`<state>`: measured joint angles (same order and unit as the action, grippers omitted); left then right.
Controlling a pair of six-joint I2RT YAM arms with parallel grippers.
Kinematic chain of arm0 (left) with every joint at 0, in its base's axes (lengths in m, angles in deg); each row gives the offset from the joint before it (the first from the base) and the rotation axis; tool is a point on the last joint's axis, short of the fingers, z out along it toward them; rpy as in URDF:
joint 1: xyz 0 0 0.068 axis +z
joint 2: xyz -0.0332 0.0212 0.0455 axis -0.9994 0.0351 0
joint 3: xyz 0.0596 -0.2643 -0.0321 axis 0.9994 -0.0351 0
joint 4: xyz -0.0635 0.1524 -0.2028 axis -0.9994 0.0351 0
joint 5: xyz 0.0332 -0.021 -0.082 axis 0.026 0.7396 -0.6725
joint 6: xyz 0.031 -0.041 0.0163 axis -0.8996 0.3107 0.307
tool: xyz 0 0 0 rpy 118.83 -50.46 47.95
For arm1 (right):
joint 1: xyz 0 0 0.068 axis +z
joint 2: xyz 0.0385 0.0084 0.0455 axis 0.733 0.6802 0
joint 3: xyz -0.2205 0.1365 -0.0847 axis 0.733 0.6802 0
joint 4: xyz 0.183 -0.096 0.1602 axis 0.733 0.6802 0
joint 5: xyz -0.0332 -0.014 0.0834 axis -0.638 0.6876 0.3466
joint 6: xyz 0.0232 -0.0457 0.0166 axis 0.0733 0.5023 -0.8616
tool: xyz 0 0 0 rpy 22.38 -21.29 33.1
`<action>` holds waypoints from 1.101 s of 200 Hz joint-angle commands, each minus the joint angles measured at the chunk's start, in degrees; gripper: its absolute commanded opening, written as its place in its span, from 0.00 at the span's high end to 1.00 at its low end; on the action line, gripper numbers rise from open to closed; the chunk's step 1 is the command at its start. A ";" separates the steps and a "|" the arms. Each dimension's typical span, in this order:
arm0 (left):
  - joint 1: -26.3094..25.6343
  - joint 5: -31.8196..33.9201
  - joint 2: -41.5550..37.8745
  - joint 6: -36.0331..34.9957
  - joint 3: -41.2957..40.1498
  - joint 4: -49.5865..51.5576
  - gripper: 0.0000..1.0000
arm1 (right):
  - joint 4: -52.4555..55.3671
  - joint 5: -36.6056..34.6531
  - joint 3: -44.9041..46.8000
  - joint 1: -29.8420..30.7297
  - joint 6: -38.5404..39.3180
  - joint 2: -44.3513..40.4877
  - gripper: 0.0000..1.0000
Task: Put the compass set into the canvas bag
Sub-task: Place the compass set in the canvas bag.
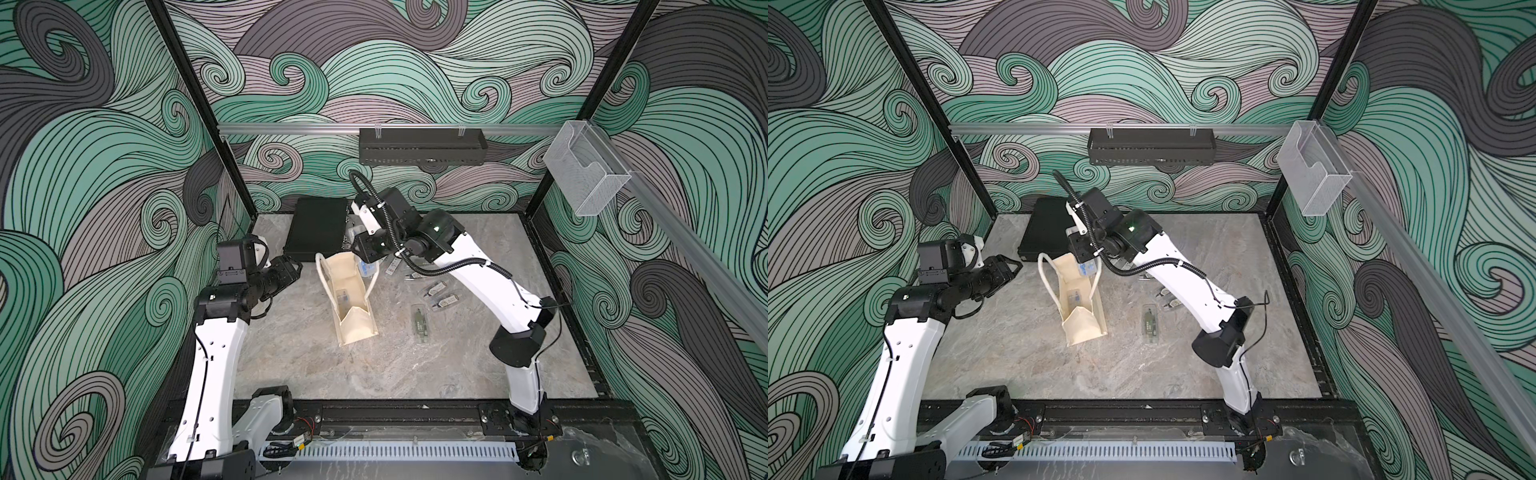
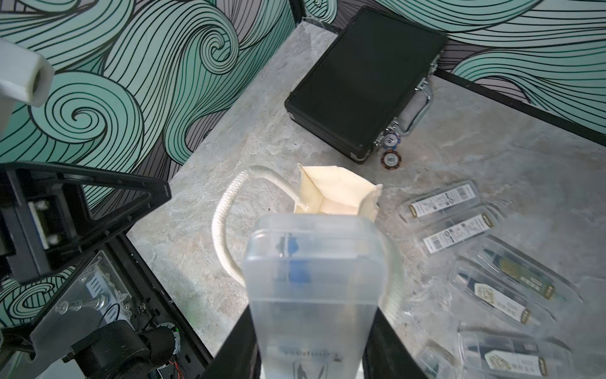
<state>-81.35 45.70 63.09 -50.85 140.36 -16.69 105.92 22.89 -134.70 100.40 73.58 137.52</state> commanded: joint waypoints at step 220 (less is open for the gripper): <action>0.31 -2.97 -2.94 -0.88 -2.23 -0.07 0.44 | 2.72 -1.91 -2.85 0.88 -8.29 20.37 0.40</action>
<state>-81.35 43.78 61.08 -51.35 138.46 -16.62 107.87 21.95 -137.19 101.51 66.09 159.33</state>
